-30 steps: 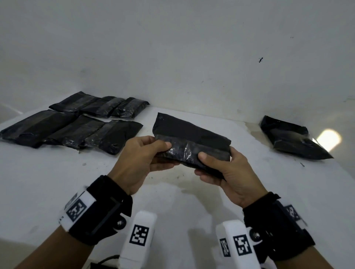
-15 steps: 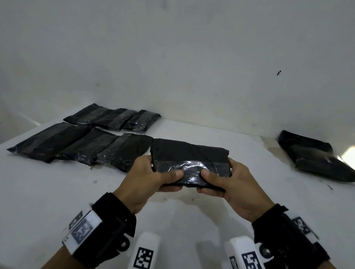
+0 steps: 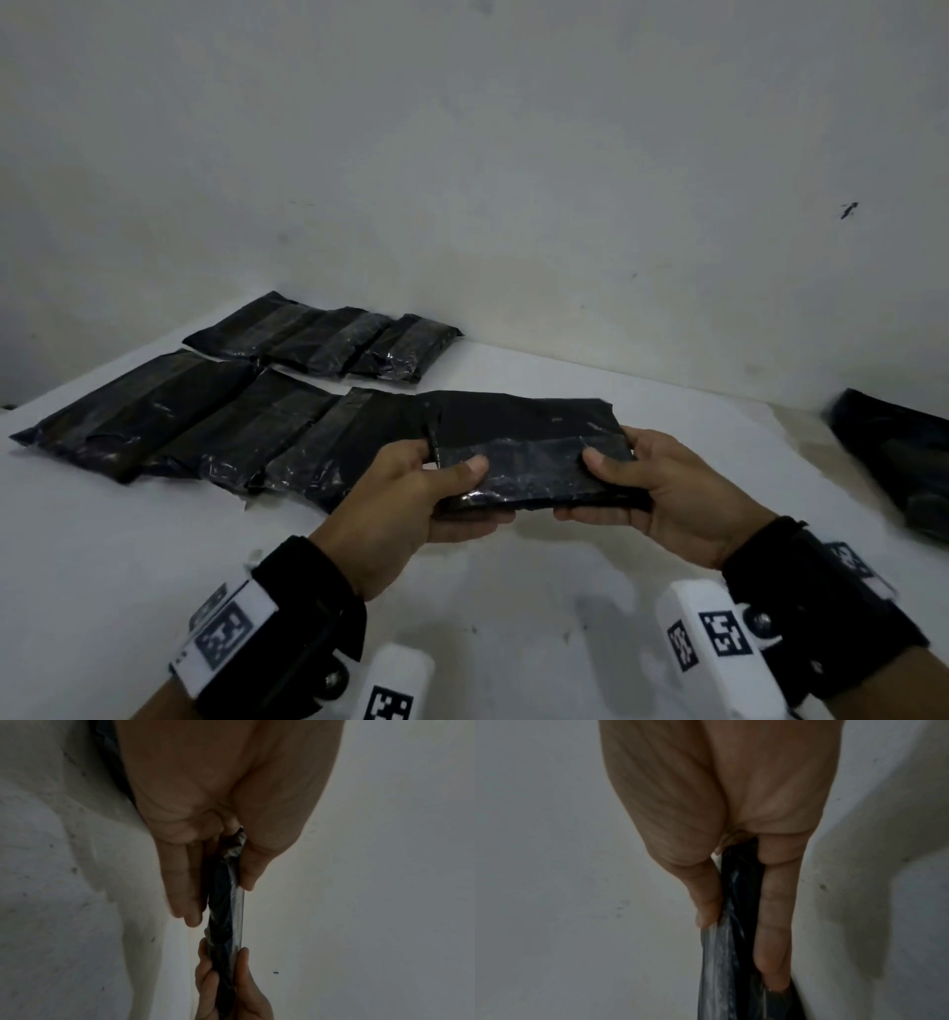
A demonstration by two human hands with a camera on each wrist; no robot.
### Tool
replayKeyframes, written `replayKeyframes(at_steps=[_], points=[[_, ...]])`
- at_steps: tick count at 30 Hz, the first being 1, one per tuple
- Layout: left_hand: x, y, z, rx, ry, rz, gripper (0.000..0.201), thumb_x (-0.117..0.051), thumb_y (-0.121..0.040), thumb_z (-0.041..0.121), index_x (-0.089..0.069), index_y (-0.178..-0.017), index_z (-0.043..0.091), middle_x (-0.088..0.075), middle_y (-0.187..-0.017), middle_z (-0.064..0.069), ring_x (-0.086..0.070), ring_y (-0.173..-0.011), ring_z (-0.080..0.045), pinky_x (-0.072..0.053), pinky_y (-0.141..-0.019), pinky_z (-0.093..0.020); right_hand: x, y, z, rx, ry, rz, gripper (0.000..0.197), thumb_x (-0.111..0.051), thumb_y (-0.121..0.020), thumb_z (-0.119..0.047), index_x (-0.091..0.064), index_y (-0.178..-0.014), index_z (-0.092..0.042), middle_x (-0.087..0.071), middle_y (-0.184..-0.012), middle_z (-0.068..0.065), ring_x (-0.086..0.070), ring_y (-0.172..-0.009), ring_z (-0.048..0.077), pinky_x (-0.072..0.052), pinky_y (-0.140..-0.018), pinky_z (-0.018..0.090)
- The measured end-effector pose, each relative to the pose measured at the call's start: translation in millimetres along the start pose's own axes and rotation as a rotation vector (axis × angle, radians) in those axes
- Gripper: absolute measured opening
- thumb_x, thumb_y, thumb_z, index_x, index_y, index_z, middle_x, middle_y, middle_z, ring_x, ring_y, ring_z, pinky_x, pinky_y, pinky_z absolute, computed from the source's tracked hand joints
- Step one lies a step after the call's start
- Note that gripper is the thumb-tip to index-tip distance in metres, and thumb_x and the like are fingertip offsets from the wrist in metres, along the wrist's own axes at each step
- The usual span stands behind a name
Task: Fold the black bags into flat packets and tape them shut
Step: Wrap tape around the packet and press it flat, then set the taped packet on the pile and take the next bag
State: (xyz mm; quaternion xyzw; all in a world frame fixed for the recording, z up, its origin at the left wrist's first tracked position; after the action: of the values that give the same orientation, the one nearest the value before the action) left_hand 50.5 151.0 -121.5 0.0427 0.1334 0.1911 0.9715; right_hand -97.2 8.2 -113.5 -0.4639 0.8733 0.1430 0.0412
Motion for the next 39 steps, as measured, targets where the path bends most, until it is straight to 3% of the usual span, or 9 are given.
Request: replayKeyframes(at_steps=[6,10,18,22,26,28,30,34,39], points=[[17.2,-40.3,0.6,0.185,0.064,0.150,0.026,-0.068,-0.086,0.023,-0.070,-0.103,0.004,-0.074,-0.092,-0.019,-0.071,-0.068,-0.024,-0.053,-0.055,-0.027,17.0,-58.6,-21.9,-0.033,0.044,0.080,0.023,-0.070,-0.075,-0.009,-0.065,-0.095,0.002,-0.072,-0.092,0.022,-0.073,-0.074,0.026,-0.061,-0.059,0.033],[11.6,-73.8,-2.6,0.258,0.273,0.195,0.034,-0.068,-0.087,0.011,-0.063,-0.116,-0.007,-0.072,-0.093,-0.025,-0.072,-0.064,-0.028,-0.057,-0.052,-0.028,36.7,-102.2,-25.7,-0.061,0.210,0.178,0.022,-0.073,-0.083,-0.011,-0.066,-0.103,-0.005,-0.071,-0.090,0.013,-0.071,-0.074,0.021,-0.061,-0.063,0.033],[-8.3,-150.5,-29.2,0.312,0.439,0.233,0.036,-0.062,-0.093,0.005,-0.055,-0.125,-0.010,-0.065,-0.115,-0.028,-0.066,-0.083,-0.032,-0.057,-0.050,-0.031,62.0,-155.2,-18.1,-0.058,0.453,0.376,0.062,-0.070,-0.091,-0.026,-0.042,-0.146,-0.015,-0.051,-0.140,0.008,-0.050,-0.119,0.023,-0.046,-0.088,0.039],[-9.9,-179.1,-36.8,0.284,0.467,0.284,0.027,-0.059,-0.095,0.006,-0.057,-0.117,-0.009,-0.066,-0.107,-0.027,-0.067,-0.079,-0.032,-0.059,-0.052,-0.034,72.5,-150.9,-21.0,0.038,0.704,0.375,0.073,-0.069,-0.091,-0.030,-0.033,-0.153,-0.016,-0.036,-0.155,0.007,-0.037,-0.140,0.021,-0.038,-0.112,0.040],[-4.8,-197.4,-40.6,0.245,0.551,0.408,0.029,-0.061,-0.094,0.005,-0.054,-0.119,-0.009,-0.063,-0.114,-0.026,-0.064,-0.082,-0.035,-0.058,-0.047,-0.038,77.0,-132.6,-24.3,0.024,0.977,0.290,0.067,-0.069,-0.091,-0.033,-0.038,-0.149,-0.020,-0.039,-0.153,0.006,-0.040,-0.138,0.021,-0.036,-0.111,0.033],[-4.0,-201.5,-39.8,0.222,0.562,0.464,0.035,-0.061,-0.094,0.005,-0.052,-0.125,-0.008,-0.063,-0.112,-0.025,-0.063,-0.082,-0.034,-0.058,-0.057,-0.039,76.0,-124.7,-24.9,0.013,1.120,0.223,0.063,-0.068,-0.091,-0.033,-0.042,-0.147,-0.021,-0.040,-0.150,0.004,-0.042,-0.136,0.020,-0.034,-0.105,0.027],[-3.6,-202.0,-39.4,0.224,0.512,0.504,0.036,-0.059,-0.096,0.008,-0.051,-0.128,-0.008,-0.061,-0.113,-0.023,-0.060,-0.080,-0.033,-0.057,-0.067,-0.039,73.9,-119.8,-24.8,0.014,1.226,0.168,0.059,-0.067,-0.092,-0.033,-0.044,-0.145,-0.022,-0.039,-0.151,0.003,-0.038,-0.138,0.019,-0.031,-0.102,0.025],[-2.8,-193.4,-33.3,0.337,0.242,0.482,0.044,-0.066,-0.093,0.023,-0.054,-0.126,-0.003,-0.063,-0.103,-0.026,-0.064,-0.075,-0.041,-0.056,-0.041,-0.040,70.1,-117.0,-23.6,0.022,1.338,0.101,0.055,-0.065,-0.093,-0.034,-0.045,-0.143,-0.022,-0.039,-0.151,0.002,-0.035,-0.139,0.018,-0.029,-0.104,0.025],[-5.6,-163.7,-11.3,0.528,-0.144,0.318,0.065,-0.071,-0.088,0.037,-0.045,-0.133,-0.001,-0.059,-0.118,-0.032,-0.065,-0.042,-0.034,-0.050,-0.033,-0.033,71.6,-114.8,-17.8,0.005,1.408,0.056,0.055,-0.063,-0.094,-0.035,-0.044,-0.144,-0.021,-0.039,-0.151,0.003,-0.035,-0.139,0.019,-0.029,-0.106,0.026]])
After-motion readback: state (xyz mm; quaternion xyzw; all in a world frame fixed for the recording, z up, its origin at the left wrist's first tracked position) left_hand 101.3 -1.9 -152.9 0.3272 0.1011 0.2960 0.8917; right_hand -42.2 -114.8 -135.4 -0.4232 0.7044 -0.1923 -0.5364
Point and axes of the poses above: each hand's wrist, its own y-axis away from the middle knuckle, its own x-axis out of the back of the hand, z = x × y, the point moved 6 cm from there along -y, towards the middle knuckle
